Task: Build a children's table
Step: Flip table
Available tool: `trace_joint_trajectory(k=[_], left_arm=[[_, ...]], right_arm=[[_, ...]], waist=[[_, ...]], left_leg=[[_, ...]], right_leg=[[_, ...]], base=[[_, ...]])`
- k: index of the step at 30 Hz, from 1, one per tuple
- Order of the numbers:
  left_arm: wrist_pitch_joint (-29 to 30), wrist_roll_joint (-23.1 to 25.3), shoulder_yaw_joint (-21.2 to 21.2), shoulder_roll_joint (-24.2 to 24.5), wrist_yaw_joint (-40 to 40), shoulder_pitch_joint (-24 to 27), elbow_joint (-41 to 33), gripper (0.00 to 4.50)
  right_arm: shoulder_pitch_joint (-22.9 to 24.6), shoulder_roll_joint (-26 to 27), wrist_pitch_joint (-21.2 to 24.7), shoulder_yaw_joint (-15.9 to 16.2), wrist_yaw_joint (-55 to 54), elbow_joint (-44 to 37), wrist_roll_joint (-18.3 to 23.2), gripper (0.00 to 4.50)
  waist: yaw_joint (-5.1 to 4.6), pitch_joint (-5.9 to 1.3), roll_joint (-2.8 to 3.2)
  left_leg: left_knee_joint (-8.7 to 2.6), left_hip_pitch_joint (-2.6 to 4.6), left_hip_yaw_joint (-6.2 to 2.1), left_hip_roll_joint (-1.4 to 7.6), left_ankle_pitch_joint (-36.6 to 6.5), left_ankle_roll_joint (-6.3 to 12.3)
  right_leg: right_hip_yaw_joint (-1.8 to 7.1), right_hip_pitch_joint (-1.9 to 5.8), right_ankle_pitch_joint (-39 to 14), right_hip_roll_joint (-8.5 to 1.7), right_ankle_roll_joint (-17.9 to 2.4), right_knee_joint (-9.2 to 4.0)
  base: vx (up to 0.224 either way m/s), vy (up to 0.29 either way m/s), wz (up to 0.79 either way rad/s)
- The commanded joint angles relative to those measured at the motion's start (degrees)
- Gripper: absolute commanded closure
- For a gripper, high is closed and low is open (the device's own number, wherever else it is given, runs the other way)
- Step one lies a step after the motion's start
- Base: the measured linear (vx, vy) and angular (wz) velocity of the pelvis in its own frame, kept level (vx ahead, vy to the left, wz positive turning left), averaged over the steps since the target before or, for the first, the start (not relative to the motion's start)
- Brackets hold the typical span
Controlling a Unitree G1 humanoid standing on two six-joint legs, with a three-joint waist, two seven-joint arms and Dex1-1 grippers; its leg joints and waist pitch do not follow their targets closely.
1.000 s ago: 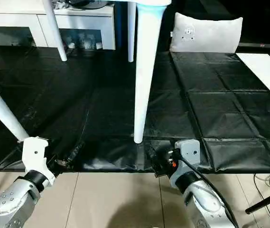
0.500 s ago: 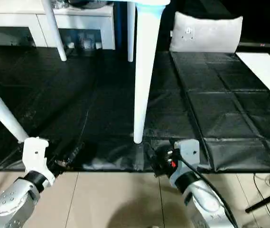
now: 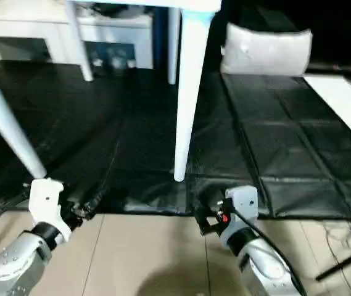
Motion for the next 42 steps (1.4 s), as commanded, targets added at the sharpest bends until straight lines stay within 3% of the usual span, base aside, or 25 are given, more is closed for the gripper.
trace_joint_trajectory(k=[1, 2, 3, 4, 5, 6, 7, 8, 9, 11, 13, 15, 19, 22, 23, 24, 25, 26, 27, 30, 31, 34, 37, 42], left_arm=[[0.40, 0.78, -0.18, -0.33, -0.15, 0.04, -0.11, 0.48], [0.40, 0.78, -0.19, -0.31, -0.15, 0.06, -0.12, 0.48], [0.39, 0.79, -0.28, -0.26, -0.16, 0.19, -0.14, 0.48], [0.41, 0.86, -0.39, -0.23, -0.18, 0.29, -0.16, 0.48], [0.41, 0.92, -0.48, -0.20, -0.21, 0.35, -0.17, 0.48], [0.41, 0.94, -0.52, -0.21, -0.24, 0.36, -0.15, 0.48], [0.40, 0.97, -0.54, -0.25, -0.27, 0.33, -0.10, 0.48], [0.38, 0.99, -0.55, -0.27, -0.28, 0.29, -0.06, 0.48], [0.37, 0.96, -0.58, -0.25, -0.25, 0.28, -0.03, 0.48], [0.36, 0.83, -0.64, -0.18, -0.20, 0.29, -0.01, 0.48], [-0.42, 0.27, -0.47, -0.45, -1.07, 0.92, 0.45, 0.48], [-2.08, -1.37, -0.17, -0.63, -2.86, 1.73, 0.83, 0.48], [-7.18, -5.35, -1.09, 1.59, -11.63, 4.44, 0.98, 0.13], [-8.11, -7.65, -1.71, 4.39, -18.06, 5.70, 0.37, 0.04], [-7.93, -8.07, -1.78, 5.22, -19.43, 5.97, 0.19, 0.04], [-7.78, -8.36, -1.82, 5.84, -20.40, 6.17, 0.07, 0.04], [-6.72, -9.19, -2.10, 8.60, -24.02, 7.10, -0.12, 0.04], [-6.72, -9.19, -2.10, 8.60, -24.02, 7.10, -0.12, 0.04], [-6.23, -9.15, -2.50, 10.34, -25.86, 7.66, 0.04, 0.04], [-5.96, -7.31, -3.49, 12.92, -27.15, 8.12, 1.28, 0.04], [-5.64, -6.00, -4.31, 14.33, -28.09, 7.99, 3.66, 0.04], [-7.09, -3.87, -4.70, 14.73, -28.22, 7.81, 8.38, 0.04], [-7.16, -2.91, -4.75, 14.92, -27.62, 7.59, 12.38, 0.04], [-4.93, 0.21, -4.42, 13.51, -22.35, 4.36, 24.50, 0.04]], right_arm=[[-0.19, -0.64, 0.14, -0.04, 0.14, 0.49, -0.59, 0.00], [-0.19, -0.64, 0.14, -0.04, 0.14, 0.50, -0.59, 0.00], [-0.15, -0.67, 0.09, 0.02, 0.19, 0.54, -0.62, 0.00], [-0.13, -0.71, 0.03, 0.06, 0.25, 0.59, -0.66, 0.00], [-0.12, -0.74, -0.02, 0.10, 0.30, 0.63, -0.70, 0.00], [-0.13, -0.75, -0.06, 0.12, 0.33, 0.67, -0.70, 0.00], [-0.16, -0.81, -0.09, 0.14, 0.33, 0.74, -0.70, 0.00], [-0.19, -0.86, -0.13, 0.17, 0.34, 0.79, -0.69, 0.00], [-0.16, -0.87, -0.20, 0.22, 0.40, 0.83, -0.77, 0.00], [-0.05, -0.84, -0.33, 0.29, 0.50, 0.82, -0.90, 0.00], [0.16, -1.13, -0.75, 0.63, 1.22, 0.94, -0.60, 0.00], [0.45, -1.76, -1.31, 1.26, 2.85, 0.77, -0.33, 0.00], [1.76, -5.06, -3.75, 3.47, 10.81, -0.49, 1.66, 0.00], [2.28, -8.79, -4.49, 4.28, 19.89, -1.42, 5.60, 0.00], [2.30, -9.82, -4.22, 4.55, 21.49, -1.56, 5.98, 0.00], [2.30, -10.58, -4.06, 4.75, 22.65, -1.62, 6.20, 0.00], [2.15, -13.94, -3.94, 5.91, 27.23, -0.92, 6.10, 0.00], [2.15, -13.94, -3.94, 5.91, 27.23, -0.92, 6.10, 0.00], [1.88, -15.88, -3.96, 6.78, 29.56, 0.24, 5.44, 0.00], [1.00, -18.50, -4.52, 8.48, 32.16, 3.71, 3.10, 0.00], [-0.34, -19.37, -6.59, 9.67, 33.27, 8.72, 0.62, 0.00], [-2.65, -20.45, -10.21, 12.16, 34.16, 16.56, -4.10, 0.00], [-4.99, -20.48, -12.64, 13.96, 32.95, 23.46, -7.63, 0.00], [-9.33, -17.47, -16.86, 15.90, 29.77, 36.59, -11.85, 0.00]], waist=[[2.00, -3.20, -1.06], [1.50, -3.54, -3.77], [2.20, -2.48, -3.54], [3.04, -3.31, -3.23], [3.25, -3.77, -2.82], [3.67, -4.62, -2.43], [3.45, -4.99, -2.16], [3.58, -5.29, -1.85], [3.59, -5.43, -2.00], [3.62, -5.21, -2.01], [3.61, -4.83, -1.99], [3.64, -4.71, -1.52], [3.46, -4.32, -1.37], [3.53, -4.25, -1.68], [3.56, -4.11, -1.62], [3.56, -4.04, -1.93], [3.73, -4.02, -1.77], [3.79, -3.98, -1.74], [3.79, -3.90, -2.08], [3.99, -3.90, -1.89], [4.16, -4.01, -2.28], [4.13, -4.02, -2.20], [4.35, -4.35, -2.27], [4.20, -4.37, -2.21]], left_leg=[[-10.85, -0.13, -1.58, 3.82, -41.78, -2.61], [-8.33, 0.71, -2.76, 3.10, -33.14, -2.91], [-4.97, -1.93, -3.33, 1.91, -18.51, -4.08], [-5.30, -1.93, -3.38, 2.87, -8.50, -2.24], [-5.87, -2.35, -3.27, 3.08, -4.40, -1.66], [-5.93, -1.99, -2.56, 3.28, 1.90, -0.34], [-5.59, -2.53, -2.31, 2.92, 5.37, 0.84], [-5.29, -2.37, -2.25, 2.95, 7.08, 1.25], [-4.86, -2.56, -1.96, 2.64, 9.33, 2.39], [-5.06, -2.55, -1.71, 2.74, 7.47, 3.33], [-5.61, -2.39, -1.53, 3.13, 1.72, 3.42], [-6.00, -2.26, -1.65, 3.59, -0.93, 3.24], [-6.82, -2.20, -1.79, 4.21, -6.81, 2.23], [-6.99, -2.11, -1.72, 4.29, -8.95, 2.44], [-7.11, -2.09, -1.73, 4.36, -9.23, 2.40], [-7.12, -2.05, -1.63, 4.34, -9.54, 2.41], [-7.16, -1.96, -1.60, 4.31, -9.99, 2.29], [-7.15, -1.90, -1.57, 4.30, -10.14, 2.22], [-7.19, -1.87, -1.43, 4.31, -10.35, 2.16], [-7.20, -1.76, -1.41, 4.26, -10.29, 1.99], [-7.12, -1.68, -1.33, 4.31, -10.01, 1.73], [-7.04, -1.59, -1.14, 4.21, -9.45, 1.00], [-6.82, -1.57, -1.09, 4.22, -6.93, 2.09], [-6.68, -1.43, -0.83, 4.13, -7.22, 2.35]], right_leg=[[7.07, 1.91, -7.47, -0.84, 0.15, 2.73], [9.25, 1.02, -18.06, -3.33, 2.04, -0.25], [10.49, 0.36, -40.20, -7.77, 0.84, -6.48], [10.74, 0.31, -35.98, -7.19, -0.69, -6.05], [10.22, 0.70, -27.43, -5.86, -1.92, -4.95], [9.59, 0.79, -8.96, -3.97, -4.35, -3.39], [9.19, 1.25, 4.45, -3.02, -6.08, -2.16], [9.09, 1.32, 9.81, -2.87, -6.95, -1.72], [9.01, 1.50, 17.59, -2.59, -7.83, -1.23], [8.79, 1.49, 18.91, -2.49, -9.17, -1.34], [8.87, 1.57, 11.58, -2.72, -9.99, -1.99], [8.85, 1.55, 7.01, -2.84, -10.25, -2.28], [9.00, 1.53, -0.17, -2.97, -9.56, -3.11], [9.18, 1.44, -2.93, -3.13, -9.37, -3.27], [9.21, 1.32, -3.61, -3.12, -9.34, -3.35], [9.23, 1.23, -4.29, -3.08, -9.42, -3.47], [9.33, 1.16, -6.39, -3.16, -9.32, -3.60], [9.35, 1.06, -6.78, -3.09, -9.23, -3.65], [9.44, 0.95, -7.35, -3.15, -9.44, -3.74], [9.43, 0.80, -8.71, -3.17, -9.62, -3.78], [9.45, 0.71, -9.25, -3.44, -10.22, -3.72], [9.51, 0.71, -9.07, -3.36, -10.78, -3.78], [9.35, 0.81, -3.96, -3.28, -12.32, -3.25], [9.34, 0.80, -4.30, -3.29, -13.49, -3.26]], base=[[0.102, -0.033, -0.01], [0.056, -0.132, -0.09], [0.018, -0.106, -0.20], [0.018, -0.106, -0.20], [0.026, -0.065, 0.00], [0.063, -0.055, -0.03], [0.063, -0.055, -0.03], [0.059, -0.037, -0.04], [0.000, 0.000, 0.00], [0.000, 0.000, 0.00], [0.000, 0.000, 0.00], [0.000, 0.000, 0.00], [0.000, 0.000, 0.00], [0.000, 0.000, 0.00], [0.000, 0.000, 0.00], [0.000, 0.000, 0.00], [0.000, 0.000, 0.00], [0.000, 0.000, 0.00], [0.000, 0.000, 0.00], [0.000, 0.000, 0.00], [0.000, 0.000, 0.00], [0.000, 0.000, 0.00], [0.000, 0.000, 0.00], [0.000, 0.000, 0.00]])
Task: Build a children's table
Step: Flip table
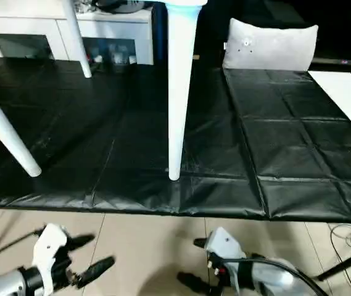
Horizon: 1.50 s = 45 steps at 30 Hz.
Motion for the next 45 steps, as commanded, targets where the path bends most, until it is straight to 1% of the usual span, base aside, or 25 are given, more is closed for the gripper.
trace_joint_trajectory(k=[1, 2, 3, 4, 5, 6, 7, 8, 9, 10, 11, 12, 14, 16, 19, 21, 23, 24, 25, 28, 31, 35, 38, 43, 45], left_arm=[[1.36, 2.23, 0.24, -0.97, 2.94, -2.22, 6.61, 0.04], [1.39, 2.30, 0.22, -1.02, 3.02, -2.35, 6.98, 0.04], [1.91, 3.39, -0.06, -1.77, 4.17, -4.23, 12.23, 0.04], [1.41, 4.77, -0.50, -2.45, 5.42, -6.18, 17.48, 0.04], [-0.24, 5.94, -0.97, -3.45, 6.55, -8.38, 23.24, 0.04], [-1.77, 6.35, -0.81, -4.85, 7.79, -10.37, 28.17, 0.04], [-4.46, 5.96, 0.31, -7.98, 10.48, -14.23, 36.69, 0.04], [-4.69, 5.84, 0.55, -8.37, 10.89, -14.67, 37.59, 0.04], [-5.33, 5.20, 2.04, -10.48, 14.17, -17.28, 43.00, 0.04], [-5.50, 5.00, 2.79, -11.41, 15.89, -18.56, 45.67, 0.04], [-4.97, 5.37, 3.32, -12.34, 19.33, -20.12, 48.60, 0.04], [-4.84, 5.48, 3.43, -12.53, 20.16, -20.48, 49.28, 0.04], [-3.59, 6.48, 3.78, -13.92, 23.94, -22.64, 52.89, 0.04], [-3.51, 6.23, 4.30, -14.58, 23.48, -23.37, 54.33, 0.04], [-5.86, 5.91, 5.87, -17.53, 25.48, -24.87, 61.09, 0.04], [-7.03, 7.09, 4.94, -17.86, 26.23, -25.17, 62.87, 0.04], [-7.98, 8.10, 4.82, -18.66, 28.10, -25.56, 66.56, 0.04], [-8.16, 8.69, 4.67, -18.71, 28.67, -25.65, 67.38, 0.04], [-8.28, 9.04, 4.73, -18.74, 28.41, -25.42, 67.93, 0.04], [-9.80, 9.79, 4.97, -19.05, 28.68, -24.90, 69.20, 0.04], [-11.18, 9.70, 5.54, -19.39, 29.66, -24.72, 69.84, 0.04], [-11.18, 9.70, 5.54, -19.39, 29.66, -24.72, 69.84, 0.04], [-11.18, 9.70, 5.54, -19.39, 29.66, -24.72, 69.84, 0.04], [-11.18, 9.70, 5.54, -19.39, 29.66, -24.72, 69.84, 0.04], [-11.18, 9.70, 5.54, -19.39, 29.66, -24.72, 69.84, 0.04]], right_arm=[[-1.89, 1.72, -2.51, 1.02, -1.90, 6.55, -2.27, 0.00], [-1.97, 1.82, -2.56, 1.05, -2.01, 6.87, -2.35, 0.00], [-3.20, 3.29, -3.37, 1.39, -3.54, 11.48, -3.35, 0.00], [-4.35, 4.72, -3.84, 1.60, -5.33, 15.88, -4.21, 0.00], [-5.64, 6.18, -3.80, 1.67, -8.75, 20.53, -5.38, 0.00], [-6.93, 7.42, -4.29, 1.72, -11.88, 24.80, -6.50, 0.00], [-9.30, 9.97, -3.82, 0.65, -17.88, 32.27, -7.21, 0.00], [-9.57, 10.28, -3.69, 0.42, -18.52, 33.09, -7.17, 0.00], [-11.06, 12.55, -2.51, -2.53, -22.29, 37.78, -5.14, 0.00], [-11.82, 13.75, -2.20, -4.40, -23.94, 40.20, -3.83, 0.00], [-13.00, 15.40, -0.44, -8.22, -27.37, 43.28, -0.77, 0.00], [-13.29, 15.80, 0.01, -9.16, -28.22, 44.01, -0.04, 0.00], [-14.75, 17.84, 1.23, -13.67, -33.83, 48.86, 2.99, 0.00], [-15.06, 18.27, 0.98, -14.36, -35.15, 50.28, 3.32, 0.00], [-16.36, 20.37, 2.06, -16.32, -41.77, 55.20, 3.37, 0.00], [-16.65, 20.86, 2.35, -16.65, -42.01, 56.07, 3.09, 0.00], [-16.86, 22.08, 2.02, -17.30, -42.69, 57.47, 2.19, 0.00], [-16.88, 22.47, 2.31, -17.56, -42.77, 57.90, 2.12, 0.00], [-16.76, 22.80, 2.40, -17.49, -42.80, 58.20, 1.95, 0.00], [-16.49, 23.55, 2.66, -17.54, -43.13, 58.87, 1.63, 0.00], [-16.42, 24.07, 3.21, -17.90, -43.57, 59.28, 1.63, 0.00], [-16.42, 24.07, 3.21, -17.90, -43.57, 59.28, 1.63, 0.00], [-16.42, 24.07, 3.21, -17.90, -43.57, 59.28, 1.63, 0.00], [-16.42, 24.07, 3.21, -17.90, -43.57, 59.28, 1.63, 0.00], [-16.42, 24.07, 3.21, -17.90, -43.57, 59.28, 1.63, 0.00]], waist=[[-0.20, -1.63, -0.09], [-0.23, -1.63, 0.02], [-0.30, -1.49, -0.04], [-0.38, -1.72, -0.33], [-0.38, -1.62, -0.54], [-0.44, -1.47, -0.43], [-0.40, -1.74, -0.87], [-0.37, -1.88, -0.66], [-0.32, -1.96, -0.82], [-0.43, -2.06, -0.81], [-0.37, -2.08, -0.73], [-0.38, -2.07, -0.80], [-0.60, -2.25, -0.61], [-0.57, -2.27, -0.69], [-0.54, -2.03, -0.66], [-0.56, -1.82, -0.74], [-0.61, -1.67, -0.64], [-0.49, -1.68, -0.60], [-0.59, -1.49, -0.78], [-0.57, -1.30, -0.72], [-0.59, -1.43, -0.83], [-0.51, -1.44, -0.84], [-0.53, -1.28, -0.83], [-0.55, -0.95, -0.84], [-0.56, -0.93, -0.83]], left_leg=[[-4.86, -0.08, -1.59, 4.56, -10.84, 3.48], [-4.87, 0.06, -1.58, 4.57, -11.02, 3.40], [-4.98, 0.00, -1.50, 4.57, -11.24, 3.39], [-4.91, 0.03, -1.52, 4.58, -10.92, 3.36], [-4.95, 0.14, -1.50, 4.58, -11.38, 3.17], [-5.02, 0.37, -1.44, 4.38, -11.88, 2.59], [-5.00, 0.53, -1.50, 4.64, -11.71, 1.75], [-4.98, 0.59, -1.52, 4.69, -11.19, 1.39], [-5.06, 0.38, -1.57, 5.07, -10.24, 1.47], [-4.98, 0.48, -1.43, 4.97, -9.96, 1.58], [-5.16, 0.43, -1.60, 5.14, -10.73, 1.76], [-5.20, 0.44, -1.55, 5.25, -10.98, 1.75], [-5.22, 0.47, -1.61, 5.31, -10.70, 1.56], [-5.09, 0.41, -1.52, 5.26, -9.85, 1.96], [-5.08, 0.32, -1.27, 5.10, -10.68, 2.25], [-5.31, 0.34, -1.33, 5.35, -12.77, 1.81], [-5.53, 0.34, -1.45, 5.48, -14.01, 1.44], [-5.55, 0.51, -1.48, 5.58, -14.46, 1.30], [-5.70, 0.36, -1.46, 5.58, -14.35, 1.39], [-5.83, 0.38, -1.45, 5.59, -15.33, 1.52], [-5.77, 0.24, -1.36, 5.66, -13.41, 2.31], [-5.62, 0.18, -1.13, 5.64, -11.87, 3.32], [-5.75, 0.23, -1.09, 5.69, -12.84, 3.15], [-6.04, 0.34, -1.13, 5.75, -15.43, 1.97], [-6.11, 0.35, -1.15, 5.79, -15.60, 1.74]], right_leg=[[3.75, 0.90, -3.84, -4.55, -13.61, -4.96], [3.76, 0.83, -3.84, -4.46, -13.85, -4.96], [3.78, 0.80, -3.90, -4.47, -14.06, -5.01], [3.78, 0.98, -3.62, -4.46, -14.15, -4.94], [3.81, 0.93, -4.29, -4.58, -14.39, -5.09], [3.85, 0.62, -6.47, -4.68, -14.62, -5.21], [4.03, 0.82, -6.33, -5.04, -14.99, -5.19], [4.07, 0.87, -4.94, -5.05, -15.44, -4.96], [4.11, 1.07, -1.82, -5.18, -15.72, -4.62], [4.17, 0.96, -0.25, -5.07, -16.04, -4.42], [4.12, 1.22, 0.26, -5.34, -16.06, -4.42], [4.24, 1.16, 0.79, -5.41, -15.95, -4.35], [4.13, 1.27, 3.39, -5.29, -15.89, -4.17], [4.04, 1.33, 4.91, -5.49, -16.19, -4.12], [4.11, 1.18, 0.10, -5.64, -16.02, -4.67], [4.25, 1.07, -3.67, -5.82, -15.25, -5.11], [4.38, 0.89, -5.40, -5.79, -14.34, -5.33], [4.47, 0.73, -5.47, -5.86, -14.16, -5.44], [4.44, 0.65, -4.79, -5.70, -14.18, -5.32], [4.49, 0.50, -6.56, -5.81, -13.76, -5.60], [4.57, 0.50, -3.32, -5.77, -14.02, -5.19], [4.60, 0.42, -1.47, -5.75, -14.29, -5.04], [4.68, 0.30, -2.78, -5.77, -14.30, -5.21], [4.94, 0.03, -7.55, -5.85, -13.58, -5.73], [4.99, -0.01, -7.78, -5.85, -13.46, -5.77]], base=[[0.000, 0.000, 0.00], [0.000, 0.000, 0.00], [0.000, 0.000, 0.00], [0.000, 0.000, 0.00], [0.000, 0.000, 0.00], [0.000, 0.000, 0.00], [0.000, 0.000, 0.00], [0.000, 0.000, 0.00], [0.000, 0.000, 0.00], [0.000, 0.000, 0.00], [0.000, 0.000, 0.00], [0.000, 0.000, 0.00], [0.000, 0.000, 0.00], [0.000, 0.000, 0.00], [0.000, 0.000, 0.00], [0.000, 0.000, 0.00], [0.000, 0.000, 0.00], [0.000, 0.000, 0.00], [0.000, 0.000, 0.00], [0.000, 0.000, 0.00], [0.000, 0.000, 0.00], [0.000, 0.000, 0.00], [0.000, 0.000, 0.00], [0.000, 0.000, 0.00], [0.000, 0.000, 0.00]])
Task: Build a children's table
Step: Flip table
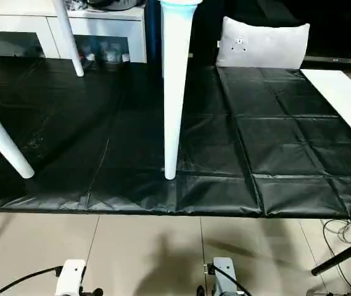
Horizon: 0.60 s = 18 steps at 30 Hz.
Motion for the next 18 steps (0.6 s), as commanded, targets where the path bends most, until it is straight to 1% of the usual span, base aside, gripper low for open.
trace_joint_trajectory(k=[1, 5, 8, 10, 13, 18], left_arm=[[0.20, 0.23, -0.01, -0.38, 0.09, 0.52, 0.88, 0.04], [0.20, 0.23, -0.01, -0.38, 0.09, 0.52, 0.88, 0.04], [0.20, 0.23, -0.01, -0.38, 0.09, 0.52, 0.88, 0.04], [0.20, 0.23, -0.01, -0.38, 0.09, 0.52, 0.88, 0.04], [0.20, 0.23, -0.01, -0.38, 0.09, 0.52, 0.88, 0.04], [0.20, 0.23, -0.01, -0.38, 0.09, 0.52, 0.88, 0.04]], right_arm=[[-0.51, -0.22, 0.18, -0.22, -0.42, 0.22, 0.00, 0.00], [-0.51, -0.22, 0.18, -0.22, -0.42, 0.22, 0.00, 0.00], [-0.51, -0.22, 0.18, -0.22, -0.42, 0.22, 0.00, 0.00], [-0.51, -0.22, 0.18, -0.22, -0.42, 0.22, 0.00, 0.00], [-0.51, -0.22, 0.18, -0.22, -0.42, 0.22, 0.00, 0.00], [-0.51, -0.22, 0.18, -0.22, -0.42, 0.22, 0.00, 0.00]], waist=[[-0.02, -1.07, 0.14], [-0.04, -1.13, 0.11], [-0.02, -1.17, 0.09], [-0.01, -1.13, 0.07], [-0.04, -1.08, 0.07], [-0.06, -0.94, 0.05]], left_leg=[[-5.74, -0.05, -2.31, 5.65, -15.68, 1.51], [-5.67, -0.12, -2.20, 5.66, -13.87, 1.99], [-5.58, -0.17, -2.09, 5.64, -12.06, 2.83], [-5.54, -0.14, -2.02, 5.66, -11.50, 3.32], [-5.62, -0.14, -2.01, 5.73, -11.69, 3.38], [-5.74, -0.07, -1.99, 5.75, -12.56, 2.95]], right_leg=[[4.00, 0.67, -7.88, -5.82, -13.19, -5.72], [4.02, 0.76, -5.23, -5.80, -13.60, -5.52], [3.94, 0.86, -2.52, -5.78, -14.09, -5.30], [3.92, 0.87, -1.69, -5.80, -14.41, -5.28], [3.90, 0.88, -1.80, -5.78, -14.54, -5.28], [4.01, 0.80, -3.12, -5.82, -14.41, -5.49]], base=[[0.000, 0.000, 0.00], [0.000, 0.000, 0.00], [0.000, 0.000, 0.00], [0.000, 0.000, 0.00], [0.000, 0.000, 0.00], [0.000, 0.000, 0.00]])
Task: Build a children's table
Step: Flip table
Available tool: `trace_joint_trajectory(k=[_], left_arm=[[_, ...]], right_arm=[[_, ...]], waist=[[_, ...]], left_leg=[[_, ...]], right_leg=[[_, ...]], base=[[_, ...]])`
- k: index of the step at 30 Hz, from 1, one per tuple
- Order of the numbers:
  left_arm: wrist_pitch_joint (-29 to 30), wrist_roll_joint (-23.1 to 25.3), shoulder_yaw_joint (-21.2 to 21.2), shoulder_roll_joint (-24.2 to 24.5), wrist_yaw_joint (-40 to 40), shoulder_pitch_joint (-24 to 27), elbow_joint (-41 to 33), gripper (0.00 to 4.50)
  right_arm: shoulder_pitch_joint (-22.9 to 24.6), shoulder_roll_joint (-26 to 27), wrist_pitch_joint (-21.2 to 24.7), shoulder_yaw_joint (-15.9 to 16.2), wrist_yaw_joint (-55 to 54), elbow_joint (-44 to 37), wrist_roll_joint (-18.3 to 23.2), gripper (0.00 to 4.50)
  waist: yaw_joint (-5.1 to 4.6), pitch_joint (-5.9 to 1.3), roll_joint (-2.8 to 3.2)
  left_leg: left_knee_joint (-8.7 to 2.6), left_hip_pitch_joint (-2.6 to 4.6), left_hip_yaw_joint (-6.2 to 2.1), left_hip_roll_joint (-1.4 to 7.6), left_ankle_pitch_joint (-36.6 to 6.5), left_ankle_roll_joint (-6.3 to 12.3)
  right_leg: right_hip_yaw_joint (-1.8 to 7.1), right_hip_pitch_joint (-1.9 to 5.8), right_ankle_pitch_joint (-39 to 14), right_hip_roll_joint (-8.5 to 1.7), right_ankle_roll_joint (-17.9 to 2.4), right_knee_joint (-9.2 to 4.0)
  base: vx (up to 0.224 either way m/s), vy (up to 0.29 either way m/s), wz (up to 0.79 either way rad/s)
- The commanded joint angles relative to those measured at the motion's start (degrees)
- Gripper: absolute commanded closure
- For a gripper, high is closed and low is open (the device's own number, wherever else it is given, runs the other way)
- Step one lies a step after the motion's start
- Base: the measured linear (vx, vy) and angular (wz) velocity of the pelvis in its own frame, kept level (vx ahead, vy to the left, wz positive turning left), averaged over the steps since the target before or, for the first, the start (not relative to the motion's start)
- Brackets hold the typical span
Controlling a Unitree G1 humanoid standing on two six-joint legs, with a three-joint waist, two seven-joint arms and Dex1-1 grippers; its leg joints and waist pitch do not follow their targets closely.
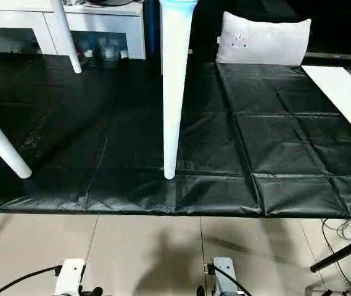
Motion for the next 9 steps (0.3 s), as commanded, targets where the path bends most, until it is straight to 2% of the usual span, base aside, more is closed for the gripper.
trace_joint_trajectory(k=[1, 4, 9], left_arm=[[0.34, 0.23, -0.04, -0.39, 0.08, 0.60, 0.91, 0.04], [0.34, 0.23, -0.04, -0.39, 0.08, 0.60, 0.91, 0.04], [0.34, 0.23, -0.04, -0.39, 0.08, 0.60, 0.91, 0.04]], right_arm=[[-0.51, -0.22, 0.18, -0.22, -0.42, 0.22, 0.00, 0.00], [-0.51, -0.22, 0.18, -0.22, -0.42, 0.22, 0.00, 0.00], [-0.51, -0.22, 0.18, -0.22, -0.42, 0.22, 0.00, 0.00]], waist=[[-0.01, -1.38, 0.14], [-0.02, -1.34, 0.17], [-0.05, -1.46, 0.15]], left_leg=[[-5.25, -0.07, -2.17, 5.77, -12.50, 2.91], [-5.34, -0.07, -2.21, 5.83, -12.59, 2.83], [-5.24, -0.10, -2.12, 5.80, -11.08, 3.30]], right_leg=[[3.98, 0.89, -3.11, -5.89, -14.43, -5.08], [3.95, 0.89, -3.37, -5.89, -14.33, -5.10], [3.89, 1.00, -0.62, -5.82, -14.66, -4.87]], base=[[0.000, 0.000, 0.00], [0.000, 0.000, 0.00], [0.000, 0.000, 0.00]])
